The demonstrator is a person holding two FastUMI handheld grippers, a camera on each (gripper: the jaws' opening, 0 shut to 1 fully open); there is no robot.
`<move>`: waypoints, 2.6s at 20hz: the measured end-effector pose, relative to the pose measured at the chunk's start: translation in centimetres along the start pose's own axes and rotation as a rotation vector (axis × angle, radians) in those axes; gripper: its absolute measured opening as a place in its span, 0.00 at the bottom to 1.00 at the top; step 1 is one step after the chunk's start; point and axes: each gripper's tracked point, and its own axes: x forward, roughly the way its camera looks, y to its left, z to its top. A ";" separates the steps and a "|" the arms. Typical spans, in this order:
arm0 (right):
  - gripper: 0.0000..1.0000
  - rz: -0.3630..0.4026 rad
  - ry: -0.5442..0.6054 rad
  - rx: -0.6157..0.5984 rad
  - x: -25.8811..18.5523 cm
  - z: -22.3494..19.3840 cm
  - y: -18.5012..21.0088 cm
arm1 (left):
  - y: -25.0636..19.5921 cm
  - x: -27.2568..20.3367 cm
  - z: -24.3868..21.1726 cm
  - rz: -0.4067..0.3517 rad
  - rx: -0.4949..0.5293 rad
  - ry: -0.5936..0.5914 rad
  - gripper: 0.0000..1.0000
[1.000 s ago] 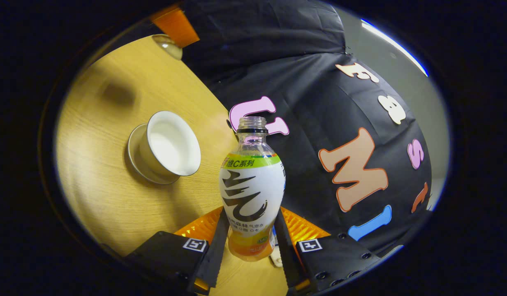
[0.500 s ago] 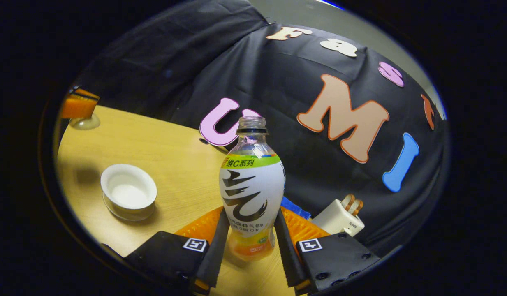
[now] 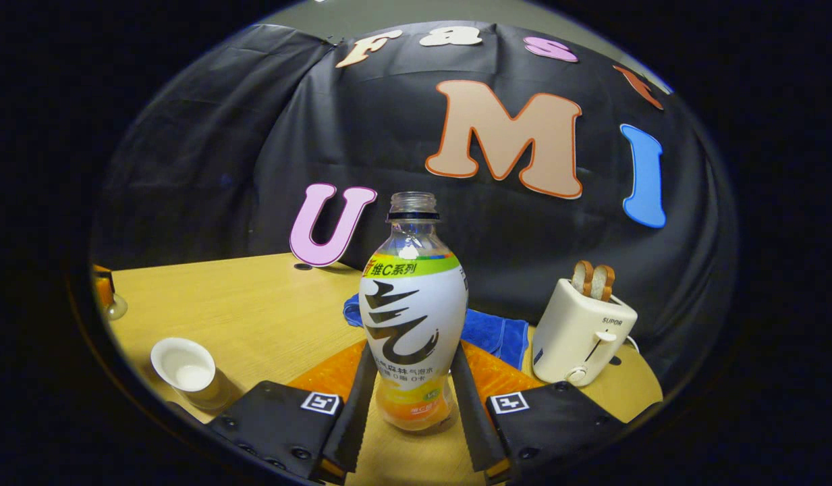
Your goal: Open the teacup lid with one hand, grasp the water bottle and pour water into the teacup with the other hand; after pouring, place the water bottle on the coaster and then close the teacup lid.
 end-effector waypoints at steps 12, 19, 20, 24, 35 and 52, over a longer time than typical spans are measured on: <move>0.66 -0.038 0.036 0.139 2.5 -2.3 -1.9 | -0.2 -0.5 0.1 -0.005 0.006 -0.002 0.21; 0.69 -0.047 0.039 0.160 2.9 -2.8 -1.9 | -0.1 -0.4 0.1 -0.004 0.006 -0.002 0.21; 0.69 -0.048 0.036 0.161 2.9 -2.8 -1.9 | -0.2 -0.5 0.0 -0.004 0.004 -0.001 0.21; 0.75 -0.052 0.037 0.159 2.4 -3.1 -2.0 | -0.3 -0.4 -0.1 -0.005 0.011 0.000 0.21; 0.94 -0.050 -0.013 0.134 0.1 -1.8 -1.6 | -2.0 0.1 -0.1 -0.039 0.022 0.003 0.21; 1.00 -0.078 -0.148 0.155 -8.9 1.3 -4.5 | -6.0 4.9 -1.2 -0.144 0.045 0.033 0.21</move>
